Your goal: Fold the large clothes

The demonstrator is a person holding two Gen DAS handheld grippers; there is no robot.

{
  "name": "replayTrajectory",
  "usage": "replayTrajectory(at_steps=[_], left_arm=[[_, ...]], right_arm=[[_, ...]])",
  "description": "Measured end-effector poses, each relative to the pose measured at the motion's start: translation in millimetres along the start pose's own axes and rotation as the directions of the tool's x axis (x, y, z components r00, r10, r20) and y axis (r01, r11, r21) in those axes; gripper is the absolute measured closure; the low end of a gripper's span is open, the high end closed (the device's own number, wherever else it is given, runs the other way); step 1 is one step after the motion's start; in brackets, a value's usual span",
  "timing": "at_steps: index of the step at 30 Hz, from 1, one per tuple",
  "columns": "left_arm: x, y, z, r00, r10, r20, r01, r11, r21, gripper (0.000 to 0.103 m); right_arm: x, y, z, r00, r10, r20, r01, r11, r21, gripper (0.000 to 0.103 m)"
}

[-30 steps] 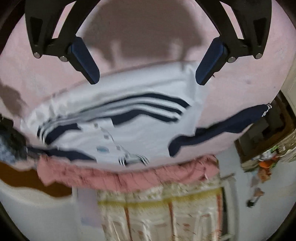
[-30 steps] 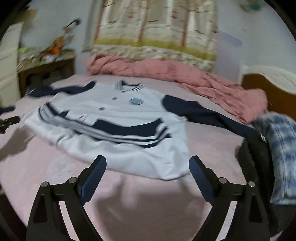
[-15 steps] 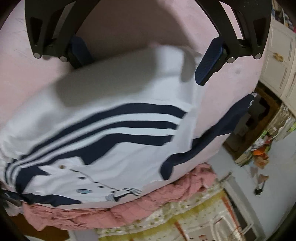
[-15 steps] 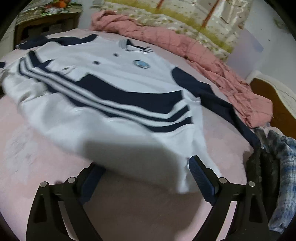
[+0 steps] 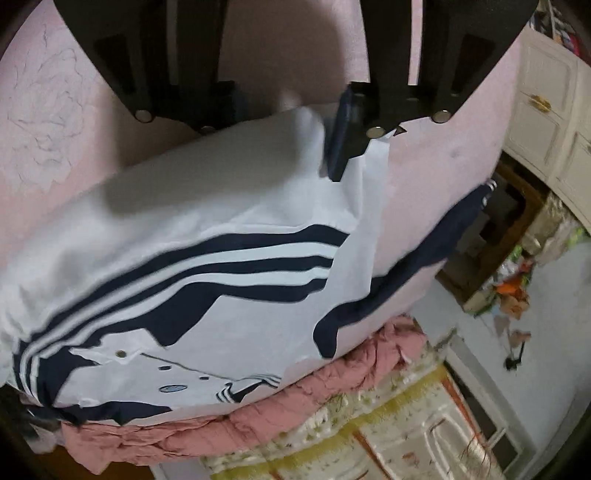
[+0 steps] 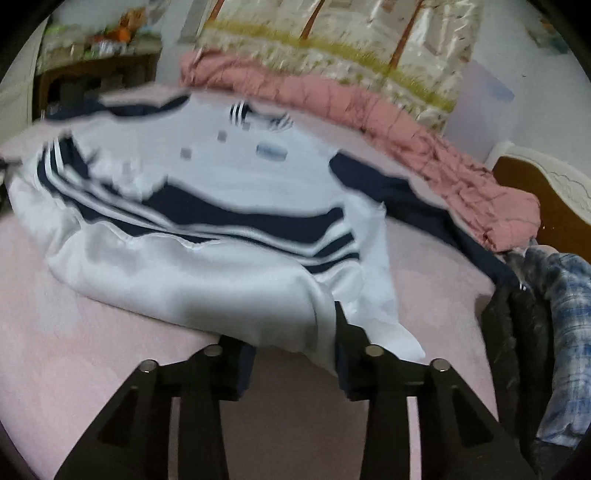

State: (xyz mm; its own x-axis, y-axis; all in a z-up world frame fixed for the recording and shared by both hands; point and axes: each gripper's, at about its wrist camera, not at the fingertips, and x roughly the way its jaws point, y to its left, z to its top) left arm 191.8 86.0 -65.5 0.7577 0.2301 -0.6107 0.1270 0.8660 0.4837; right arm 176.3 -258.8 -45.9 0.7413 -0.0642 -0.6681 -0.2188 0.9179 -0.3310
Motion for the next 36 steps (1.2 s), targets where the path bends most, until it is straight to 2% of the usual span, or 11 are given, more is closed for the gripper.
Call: replayTrajectory(at_steps=[2, 4, 7, 9, 12, 14, 16, 20, 26, 30, 36], left_arm=[[-14, -2, 2, 0.997, -0.05, 0.06, 0.05, 0.999, 0.015, 0.041], [-23, -7, 4, 0.993, -0.058, 0.1, 0.054, 0.998, 0.044, 0.031], [-15, -20, 8, 0.997, -0.01, 0.071, 0.002, 0.994, 0.109, 0.031], [-3, -21, 11, 0.999, -0.004, 0.04, 0.0, 0.995, 0.098, 0.035], [12, -7, 16, 1.0, -0.025, -0.004, 0.026, 0.999, 0.029, 0.079], [13, -1, 14, 0.999, -0.045, -0.002, 0.045, 0.999, -0.006, 0.087], [-5, -2, 11, 1.0, -0.01, 0.026, 0.011, 1.0, -0.019, 0.089], [-59, 7, -7, 0.993, -0.035, 0.113, 0.047, 0.993, -0.104, 0.089], [-120, 20, -63, 0.985, -0.131, 0.113, 0.156, 0.953, -0.259, 0.089], [-129, 2, -83, 0.989, -0.133, 0.065, 0.145, 0.959, -0.243, 0.088], [-120, 22, -64, 0.978, -0.184, 0.1, 0.206, 0.928, -0.312, 0.085]], right_arm=[[3, 3, -3, 1.0, -0.024, 0.006, 0.024, 0.999, -0.03, 0.059], [-2, 6, -5, 0.999, -0.028, 0.025, 0.029, 0.998, -0.054, 0.054], [0, 4, -3, 0.999, -0.04, 0.023, 0.041, 0.998, -0.052, 0.044], [4, 1, -4, 0.999, -0.037, -0.008, 0.037, 0.999, -0.021, 0.045], [8, -8, -2, 0.998, 0.054, -0.01, -0.054, 0.998, 0.032, 0.067], [2, -6, -2, 0.999, 0.033, 0.013, -0.033, 0.999, 0.024, 0.076], [-13, -1, -3, 0.999, -0.026, 0.042, 0.024, 0.999, 0.049, 0.082], [-64, 6, -14, 0.993, -0.043, 0.106, 0.028, 0.99, 0.14, 0.085], [-130, 7, -67, 0.992, 0.058, 0.109, -0.081, 0.972, 0.221, 0.084], [-146, 13, -96, 0.995, 0.081, 0.064, -0.093, 0.969, 0.229, 0.082], [-136, 0, -80, 0.991, 0.1, 0.084, -0.119, 0.953, 0.278, 0.08]])
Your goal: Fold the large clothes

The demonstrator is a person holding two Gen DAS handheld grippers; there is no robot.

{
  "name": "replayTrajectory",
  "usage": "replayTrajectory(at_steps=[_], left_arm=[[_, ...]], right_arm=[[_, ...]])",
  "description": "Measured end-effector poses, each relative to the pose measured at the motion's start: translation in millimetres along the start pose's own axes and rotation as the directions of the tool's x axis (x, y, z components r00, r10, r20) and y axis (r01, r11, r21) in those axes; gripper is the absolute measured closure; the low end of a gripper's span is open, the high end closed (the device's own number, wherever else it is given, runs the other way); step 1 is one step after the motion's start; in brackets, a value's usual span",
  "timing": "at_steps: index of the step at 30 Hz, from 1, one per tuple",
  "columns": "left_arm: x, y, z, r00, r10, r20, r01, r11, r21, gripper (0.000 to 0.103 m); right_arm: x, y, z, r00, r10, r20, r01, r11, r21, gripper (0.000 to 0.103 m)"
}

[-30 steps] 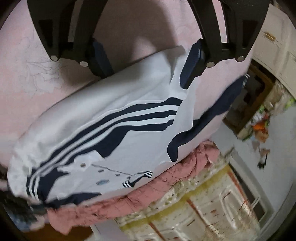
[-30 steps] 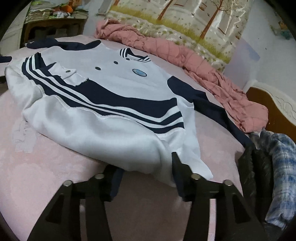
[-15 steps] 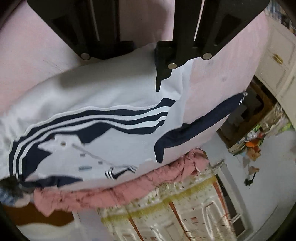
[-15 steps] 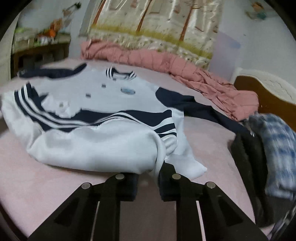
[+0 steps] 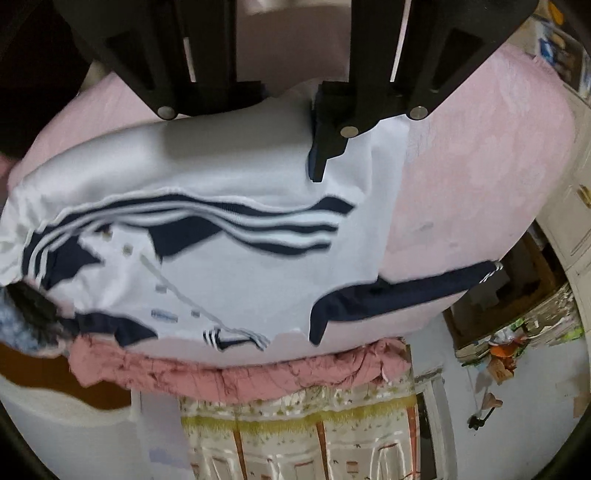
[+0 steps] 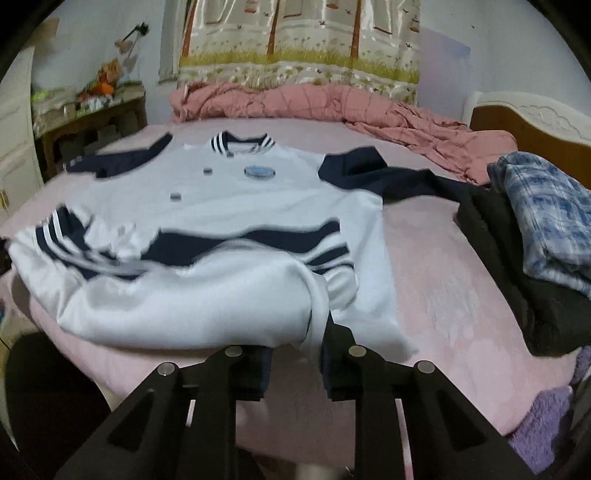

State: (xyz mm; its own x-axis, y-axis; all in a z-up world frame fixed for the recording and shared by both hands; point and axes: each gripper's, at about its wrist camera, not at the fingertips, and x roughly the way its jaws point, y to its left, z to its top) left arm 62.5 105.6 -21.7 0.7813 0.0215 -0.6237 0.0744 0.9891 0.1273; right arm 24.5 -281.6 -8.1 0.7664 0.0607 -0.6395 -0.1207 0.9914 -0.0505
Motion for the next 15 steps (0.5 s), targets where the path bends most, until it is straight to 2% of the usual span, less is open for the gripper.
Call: replayTrajectory(at_steps=[2, 5, 7, 12, 15], left_arm=[[5, 7, 23, 0.999, -0.032, 0.015, 0.032, 0.999, -0.017, 0.085], [21, 11, 55, 0.997, -0.069, 0.019, 0.069, 0.997, -0.033, 0.084], [41, 14, 80, 0.998, -0.064, 0.003, 0.064, 0.997, -0.038, 0.084], [106, 22, 123, 0.994, -0.037, -0.1, 0.031, 0.998, -0.053, 0.084], [142, 24, 129, 0.986, -0.027, -0.165, 0.019, 0.999, -0.049, 0.081]], right_arm=[[4, -2, 14, 1.0, 0.003, 0.013, -0.003, 1.0, 0.016, 0.079], [24, -3, 53, 1.0, 0.0, 0.031, -0.001, 1.0, 0.025, 0.079], [42, -3, 74, 0.999, -0.014, 0.031, 0.013, 0.999, 0.029, 0.079], [107, -10, 122, 0.999, -0.022, -0.034, 0.023, 0.999, 0.044, 0.079], [143, -11, 138, 0.996, -0.021, -0.084, 0.024, 0.999, 0.033, 0.08]])
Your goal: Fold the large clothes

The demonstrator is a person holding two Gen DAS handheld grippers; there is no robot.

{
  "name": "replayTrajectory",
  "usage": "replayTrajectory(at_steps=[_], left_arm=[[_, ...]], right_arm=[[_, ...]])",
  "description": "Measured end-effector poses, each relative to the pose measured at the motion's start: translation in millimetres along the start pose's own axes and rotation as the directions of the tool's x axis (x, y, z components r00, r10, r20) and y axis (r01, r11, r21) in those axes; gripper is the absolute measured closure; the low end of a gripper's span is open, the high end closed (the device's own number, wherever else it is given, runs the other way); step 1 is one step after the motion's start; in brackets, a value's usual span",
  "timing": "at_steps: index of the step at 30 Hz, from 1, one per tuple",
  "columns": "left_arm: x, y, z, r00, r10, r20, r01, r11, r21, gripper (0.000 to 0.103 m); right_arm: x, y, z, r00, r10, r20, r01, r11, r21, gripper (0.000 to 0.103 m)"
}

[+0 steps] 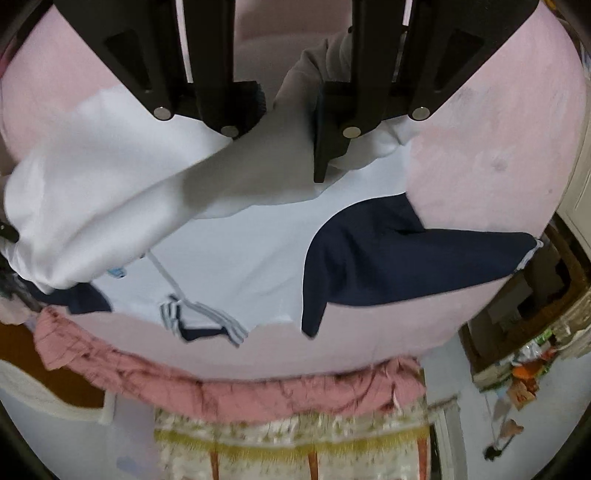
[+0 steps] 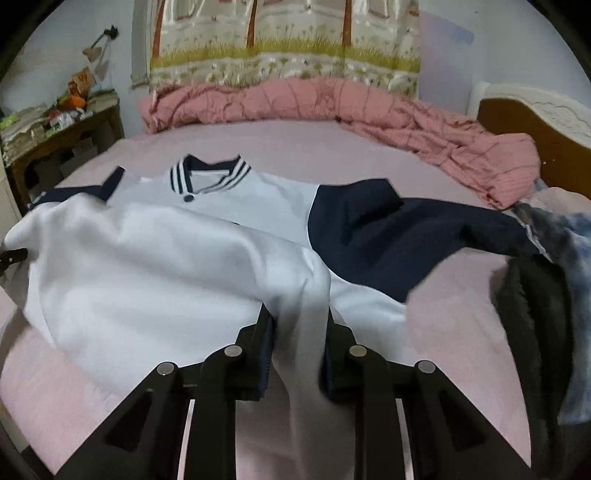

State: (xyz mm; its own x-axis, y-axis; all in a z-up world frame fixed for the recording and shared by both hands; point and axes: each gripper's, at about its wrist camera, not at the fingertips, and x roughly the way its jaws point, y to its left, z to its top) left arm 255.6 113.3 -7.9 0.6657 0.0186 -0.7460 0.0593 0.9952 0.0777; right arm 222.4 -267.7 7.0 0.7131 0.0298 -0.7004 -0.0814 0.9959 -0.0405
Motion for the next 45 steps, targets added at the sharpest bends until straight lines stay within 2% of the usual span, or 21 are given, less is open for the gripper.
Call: replayTrajectory(at_steps=[4, 8, 12, 14, 15, 17, 18, 20, 21, 23, 26, 29, 32, 34, 35, 36, 38, 40, 41, 43, 45], left_arm=[[32, -2, 6, 0.999, 0.025, -0.03, -0.024, 1.0, 0.006, 0.081], [52, 16, 6, 0.997, -0.07, -0.032, 0.065, 0.99, -0.127, 0.081], [47, 7, -3, 0.999, -0.031, 0.036, 0.033, 0.998, -0.059, 0.08], [35, 2, -6, 0.996, 0.002, 0.086, 0.0, 1.0, -0.026, 0.052], [22, -2, -9, 0.988, 0.02, 0.151, -0.018, 1.0, -0.013, 0.045], [-10, -7, -18, 0.949, 0.03, 0.315, -0.036, 0.999, 0.015, 0.014], [-27, -10, -23, 0.923, 0.034, 0.384, -0.048, 0.999, 0.026, 0.009], [-52, -12, -30, 0.891, 0.039, 0.452, -0.057, 0.998, 0.028, 0.004], [-59, -12, -31, 0.889, 0.039, 0.456, -0.055, 0.998, 0.021, 0.003], [-65, -5, -30, 0.902, 0.057, 0.428, -0.052, 0.998, -0.021, 0.0], [-52, 11, -27, 0.94, 0.065, 0.336, -0.044, 0.997, -0.071, 0.0], [-33, 20, -34, 0.958, 0.1, 0.268, -0.081, 0.993, -0.084, 0.0], [-8, 27, -41, 0.976, 0.117, 0.184, -0.1, 0.99, -0.095, 0.0], [9, 34, -43, 0.989, 0.11, 0.097, -0.098, 0.988, -0.121, 0.001], [14, 39, -45, 0.994, 0.079, 0.079, -0.066, 0.987, -0.149, 0.004], [13, 46, -47, 0.996, 0.031, 0.084, -0.016, 0.983, -0.181, 0.006], [7, 56, -52, 0.994, -0.038, 0.106, 0.061, 0.973, -0.222, 0.007], [8, 65, -57, 0.99, -0.103, 0.092, 0.122, 0.962, -0.243, 0.014], [8, 67, -60, 0.989, -0.13, 0.071, 0.144, 0.956, -0.254, 0.024], [8, 73, -68, 0.978, -0.203, 0.057, 0.211, 0.935, -0.287, 0.035], [2, 76, -73, 0.966, -0.249, 0.066, 0.257, 0.92, -0.296, 0.038]], right_arm=[[38, 2, 12, 0.998, -0.028, -0.052, 0.027, 1.0, -0.014, 0.08], [64, 3, 14, 0.996, -0.042, -0.083, 0.04, 0.999, -0.018, 0.08], [60, 5, 8, 1.0, -0.002, -0.015, 0.001, 1.0, -0.014, 0.075], [48, 1, 2, 0.999, 0.047, 0.027, -0.047, 0.999, 0.008, 0.064], [41, -2, 0, 0.997, 0.058, 0.056, -0.059, 0.998, 0.02, 0.05], [24, -6, -3, 0.993, 0.044, 0.111, -0.049, 0.998, 0.039, 0.033], [13, -9, -5, 0.987, 0.028, 0.156, -0.036, 0.998, 0.052, 0.028], [-7, -13, -7, 0.975, 0.028, 0.22, -0.041, 0.998, 0.057, 0.022], [-19, -18, -8, 0.966, 0.032, 0.258, -0.05, 0.997, 0.064, 0.016], [-36, -26, -10, 0.95, 0.031, 0.311, -0.06, 0.995, 0.085, 0.015], [-44, -37, -7, 0.955, 0.002, 0.298, -0.035, 0.994, 0.104, 0.014], [-38, -49, -9, 0.968, -0.041, 0.246, 0.009, 0.992, 0.128, 0.014], [-24, -54, -19, 0.984, 0.029, 0.177, -0.049, 0.992, 0.114, 0.015], [-4, -52, -22, 0.989, 0.122, 0.086, -0.129, 0.988, 0.083, 0.036], [6, -53, -24, 0.992, 0.116, 0.045, -0.12, 0.988, 0.094, 0.053], [13, -58, -27, 0.998, 0.056, 0.029, -0.06, 0.99, 0.131, 0.055], [7, -71, -33, 0.996, 0.018, 0.089, -0.034, 0.982, 0.185, 0.055], [-2, -86, -42, 0.99, 0.016, 0.142, -0.051, 0.968, 0.245, 0.042], [-5, -95, -47, 0.988, 0.015, 0.156, -0.059, 0.959, 0.278, 0.026], [0, -110, -52, 0.988, 0.096, 0.123, -0.129, 0.947, 0.295, 0.02], [11, -112, -54, 0.98, 0.194, 0.054, -0.201, 0.937, 0.286, 0.02]])
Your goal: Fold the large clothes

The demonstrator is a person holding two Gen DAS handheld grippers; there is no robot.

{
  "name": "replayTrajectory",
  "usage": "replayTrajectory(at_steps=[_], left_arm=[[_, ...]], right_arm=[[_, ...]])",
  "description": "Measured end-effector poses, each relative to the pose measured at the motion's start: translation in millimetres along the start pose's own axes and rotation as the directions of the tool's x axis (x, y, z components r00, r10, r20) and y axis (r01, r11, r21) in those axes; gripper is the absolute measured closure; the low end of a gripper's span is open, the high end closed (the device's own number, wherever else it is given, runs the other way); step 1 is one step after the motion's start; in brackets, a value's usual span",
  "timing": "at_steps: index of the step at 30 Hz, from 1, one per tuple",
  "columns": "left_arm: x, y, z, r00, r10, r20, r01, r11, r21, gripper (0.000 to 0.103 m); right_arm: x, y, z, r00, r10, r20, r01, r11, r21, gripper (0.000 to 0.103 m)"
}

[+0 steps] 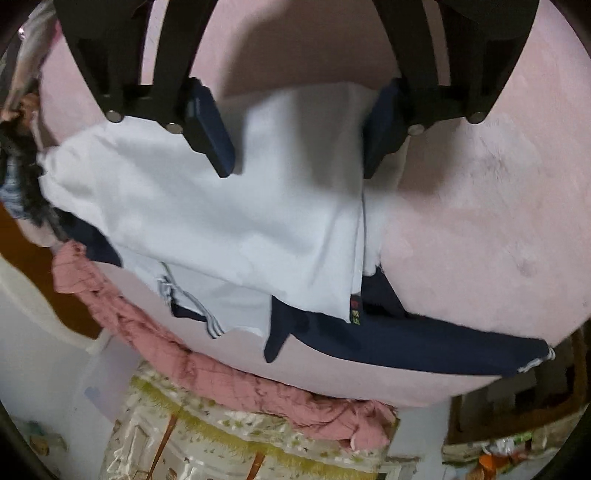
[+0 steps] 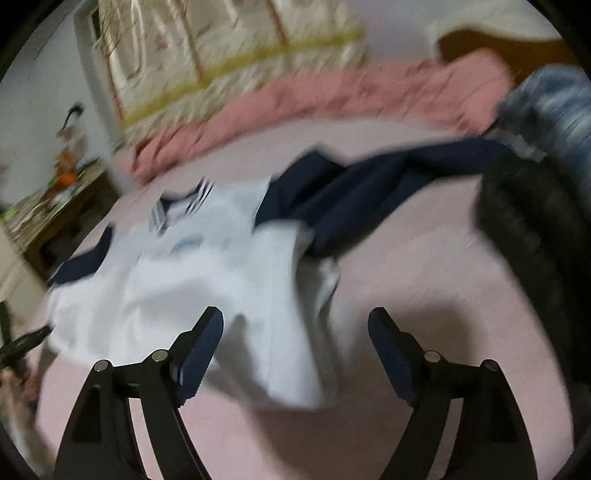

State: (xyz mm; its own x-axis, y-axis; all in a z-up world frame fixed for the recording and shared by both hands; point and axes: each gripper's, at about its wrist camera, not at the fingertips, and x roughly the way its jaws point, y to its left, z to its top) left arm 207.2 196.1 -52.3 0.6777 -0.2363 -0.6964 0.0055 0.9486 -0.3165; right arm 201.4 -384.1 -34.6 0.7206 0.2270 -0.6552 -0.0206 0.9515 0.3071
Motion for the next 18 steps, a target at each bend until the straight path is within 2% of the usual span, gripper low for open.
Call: replayTrajectory(at_steps=[1, 2, 3, 4, 5, 7, 9, 11, 13, 15, 18], left_arm=[[-3, 0, -2, 1.0, -0.008, -0.002, 0.008, 1.0, -0.002, 0.039], [-5, 0, -3, 1.0, -0.014, -0.004, 0.014, 1.0, 0.0, 0.05], [-6, 0, -4, 1.0, -0.01, -0.005, 0.01, 1.0, 0.004, 0.062], [-7, 0, -4, 1.0, 0.022, 0.0, -0.022, 1.0, 0.009, 0.101], [-9, 0, -3, 0.997, 0.073, 0.018, -0.073, 0.997, 0.016, 0.1], [-23, -2, -1, 0.979, 0.159, 0.131, -0.165, 0.986, 0.036, 0.1], [-37, -6, 5, 0.968, 0.165, 0.189, -0.18, 0.981, 0.065, 0.1], [-43, -5, 13, 0.97, 0.157, 0.188, -0.171, 0.983, 0.065, 0.1], [-38, -7, 17, 0.964, 0.203, 0.172, -0.22, 0.972, 0.082, 0.1], [-24, -5, 17, 0.961, 0.244, 0.13, -0.256, 0.962, 0.091, 0.1], [2, 6, 6, 0.969, 0.239, 0.058, -0.243, 0.966, 0.086, 0.099]], right_arm=[[3, -1, -3, 0.999, 0.031, -0.026, -0.031, 1.0, -0.001, 0.021], [5, 0, -4, 0.998, 0.053, -0.041, -0.054, 0.999, -0.006, 0.033], [6, 2, -7, 0.994, 0.085, -0.063, -0.086, 0.996, -0.016, 0.054], [8, 3, -9, 0.995, 0.079, -0.065, -0.08, 0.997, -0.023, 0.066], [8, 7, -12, 0.997, 0.049, -0.054, -0.05, 0.998, -0.033, 0.093], [3, 13, -13, 1.0, -0.014, 0.004, 0.014, 0.999, -0.045, 0.093], [-11, 20, -6, 0.993, -0.074, 0.089, 0.079, 0.996, -0.051, 0.094], [-24, 22, 7, 0.989, -0.066, 0.13, 0.073, 0.996, -0.049, 0.094], [-25, 24, 17, 0.987, -0.091, 0.129, 0.097, 0.994, -0.04, 0.095], [-14, 25, 18, 0.981, -0.17, 0.09, 0.176, 0.983, -0.057, 0.095], [11, 20, 5, 0.969, -0.245, 0.025, 0.246, 0.966, -0.078, 0.095]])
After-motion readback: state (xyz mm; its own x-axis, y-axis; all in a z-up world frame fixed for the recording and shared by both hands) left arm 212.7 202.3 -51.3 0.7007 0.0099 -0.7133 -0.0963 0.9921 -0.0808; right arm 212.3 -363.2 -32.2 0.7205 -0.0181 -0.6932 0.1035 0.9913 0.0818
